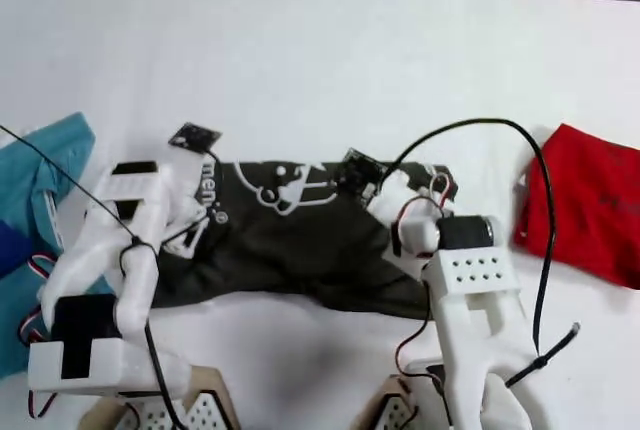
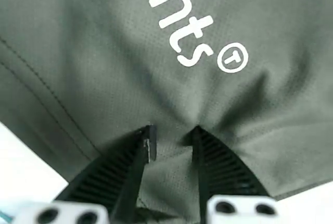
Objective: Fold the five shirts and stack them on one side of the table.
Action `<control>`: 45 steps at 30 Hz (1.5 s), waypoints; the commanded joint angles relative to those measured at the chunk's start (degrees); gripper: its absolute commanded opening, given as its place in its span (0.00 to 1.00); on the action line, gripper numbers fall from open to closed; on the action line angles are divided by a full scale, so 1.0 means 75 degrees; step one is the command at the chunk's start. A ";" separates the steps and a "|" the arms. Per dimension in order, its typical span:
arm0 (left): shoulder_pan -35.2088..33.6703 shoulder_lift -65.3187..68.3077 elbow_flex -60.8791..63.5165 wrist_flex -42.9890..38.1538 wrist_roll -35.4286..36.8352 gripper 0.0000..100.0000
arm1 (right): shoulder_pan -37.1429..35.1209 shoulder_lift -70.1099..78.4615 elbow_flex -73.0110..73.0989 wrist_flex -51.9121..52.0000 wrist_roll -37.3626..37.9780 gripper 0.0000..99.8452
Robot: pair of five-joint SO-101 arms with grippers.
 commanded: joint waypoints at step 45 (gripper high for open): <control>0.0070 0.0012 0.0029 -0.0270 0.0023 0.14 | -0.0475 -0.0334 0.1336 0.0135 -0.0141 0.23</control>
